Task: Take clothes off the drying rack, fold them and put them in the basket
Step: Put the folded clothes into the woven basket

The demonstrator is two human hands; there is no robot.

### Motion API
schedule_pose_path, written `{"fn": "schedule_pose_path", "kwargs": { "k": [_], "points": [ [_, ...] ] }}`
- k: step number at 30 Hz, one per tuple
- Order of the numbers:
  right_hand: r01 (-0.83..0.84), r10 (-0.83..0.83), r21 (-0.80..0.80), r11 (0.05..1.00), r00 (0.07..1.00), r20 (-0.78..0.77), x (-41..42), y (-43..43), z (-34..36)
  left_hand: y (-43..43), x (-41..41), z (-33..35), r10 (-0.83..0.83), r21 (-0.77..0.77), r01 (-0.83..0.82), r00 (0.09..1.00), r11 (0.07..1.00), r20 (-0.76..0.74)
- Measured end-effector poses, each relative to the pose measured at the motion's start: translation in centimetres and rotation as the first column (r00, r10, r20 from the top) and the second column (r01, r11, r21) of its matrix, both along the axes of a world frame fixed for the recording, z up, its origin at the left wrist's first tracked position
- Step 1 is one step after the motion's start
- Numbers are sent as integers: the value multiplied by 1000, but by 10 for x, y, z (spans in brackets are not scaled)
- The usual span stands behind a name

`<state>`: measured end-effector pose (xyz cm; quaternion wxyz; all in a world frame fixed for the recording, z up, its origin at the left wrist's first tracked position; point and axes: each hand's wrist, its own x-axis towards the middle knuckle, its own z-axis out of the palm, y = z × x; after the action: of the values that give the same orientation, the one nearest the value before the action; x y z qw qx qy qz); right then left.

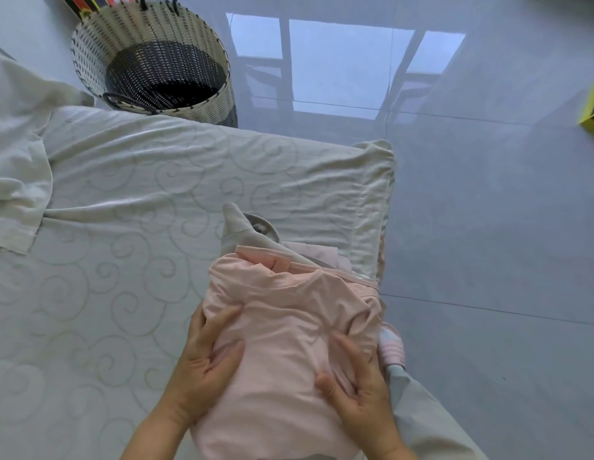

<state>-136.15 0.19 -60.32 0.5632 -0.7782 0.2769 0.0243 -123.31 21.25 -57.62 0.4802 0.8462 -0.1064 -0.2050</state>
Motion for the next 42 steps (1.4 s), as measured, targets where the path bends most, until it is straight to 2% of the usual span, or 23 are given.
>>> {"fn": "schedule_pose_path", "kwargs": {
  "k": [3, 8, 11, 16, 20, 28, 36, 39, 42],
  "points": [
    [-39, 38, -30, 999, 999, -26, 4, 0, -2, -1, 1, -2, -18, 14, 19, 999, 1000, -42],
    [-51, 51, 6, 999, 997, -55, 15, -4, -2, -2, 8, -2, -6, 118, 23, 990, 993, -141],
    [-34, 34, 3, 999, 996, -80, 18, -2, -5, -6, 10, -1, -10, 152, 33, 989, 988, -148],
    [4, -5, -3, 1000, 995, -103, 23, 0, -17, -13, 6, -6, 64, 228, -40, 993, 973, -98],
    [13, -11, 17, 1000, 994, -106, 24, -1, -19, -12, 8, -6, 55, 260, -8, 983, 966, -173],
    [57, -47, 126, 990, 996, -75, 31, -3, -21, -11, 3, -13, 43, 258, 14, 976, 966, -214],
    [42, -40, -21, 999, 997, 63, 22, 5, 2, -13, -11, 18, 121, 224, -95, 987, 970, -108],
    [94, -93, -23, 995, 995, 46, 22, -1, 4, -21, -11, 27, 123, 226, -98, 988, 969, -96],
    [119, -121, 39, 992, 992, 32, 23, -11, 6, -35, -4, 25, 53, 271, -19, 992, 962, -118]
  ]
}}
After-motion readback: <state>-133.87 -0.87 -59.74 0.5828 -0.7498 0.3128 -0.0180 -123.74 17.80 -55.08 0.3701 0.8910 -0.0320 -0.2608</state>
